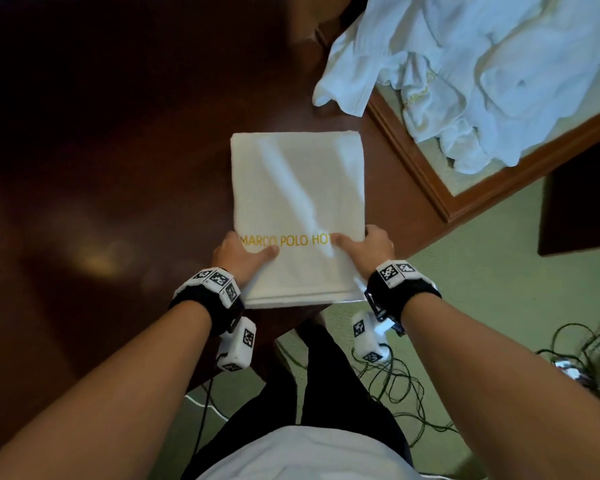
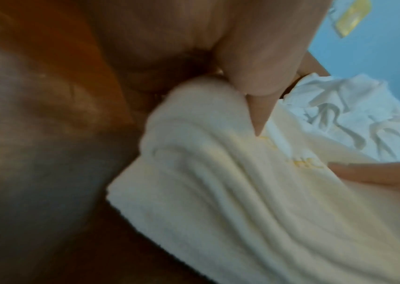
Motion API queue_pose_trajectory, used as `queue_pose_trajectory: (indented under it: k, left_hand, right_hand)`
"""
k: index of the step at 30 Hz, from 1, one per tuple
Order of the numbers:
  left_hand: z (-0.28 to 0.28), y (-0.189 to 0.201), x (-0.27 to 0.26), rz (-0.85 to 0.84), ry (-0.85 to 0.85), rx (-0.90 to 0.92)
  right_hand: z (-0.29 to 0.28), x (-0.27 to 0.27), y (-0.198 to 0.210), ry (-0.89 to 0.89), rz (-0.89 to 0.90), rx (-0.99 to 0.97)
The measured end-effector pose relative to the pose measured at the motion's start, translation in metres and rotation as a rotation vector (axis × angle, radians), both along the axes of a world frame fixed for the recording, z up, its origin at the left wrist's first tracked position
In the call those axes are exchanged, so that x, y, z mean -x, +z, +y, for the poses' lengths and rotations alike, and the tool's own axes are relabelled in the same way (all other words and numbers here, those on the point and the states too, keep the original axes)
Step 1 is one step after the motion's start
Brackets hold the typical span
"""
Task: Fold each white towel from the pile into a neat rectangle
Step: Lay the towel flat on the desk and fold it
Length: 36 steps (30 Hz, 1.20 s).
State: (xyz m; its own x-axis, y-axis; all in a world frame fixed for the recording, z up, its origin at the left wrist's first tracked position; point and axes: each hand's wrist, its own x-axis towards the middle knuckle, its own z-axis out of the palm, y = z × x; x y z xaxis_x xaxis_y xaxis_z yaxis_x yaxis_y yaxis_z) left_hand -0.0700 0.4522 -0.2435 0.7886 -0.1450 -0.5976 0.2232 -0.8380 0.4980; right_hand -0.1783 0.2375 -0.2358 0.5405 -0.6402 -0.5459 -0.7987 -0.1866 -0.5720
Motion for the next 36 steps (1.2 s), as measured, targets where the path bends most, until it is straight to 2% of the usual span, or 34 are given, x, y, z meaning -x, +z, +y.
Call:
queue_pose_trajectory:
  k: [3,8,16,23,36]
  left_hand:
    - [-0.005,0.020,0.001,-0.088,-0.018,0.085]
    - [-0.033,0.077,-0.008,-0.190,-0.137,0.174]
    - [-0.125,0.181,-0.006,-0.325,-0.285,0.364]
    - [-0.262,0.240,0.021,-0.444,-0.425,0.530]
    - [-0.558,0.272,0.125,-0.495,-0.572,0.670]
  right_hand:
    - [0.003,0.001,0.020,-0.008,-0.014,-0.005]
    - [-0.012,-0.001,0.076,-0.024,-0.003,0.057]
    - [-0.087,0.024,0.177,-0.077,-0.163,0.207]
    - [-0.200,0.070,0.234,-0.216,-0.239,0.307]
    - [-0.464,0.192,0.277,-0.360,-0.278,0.457]
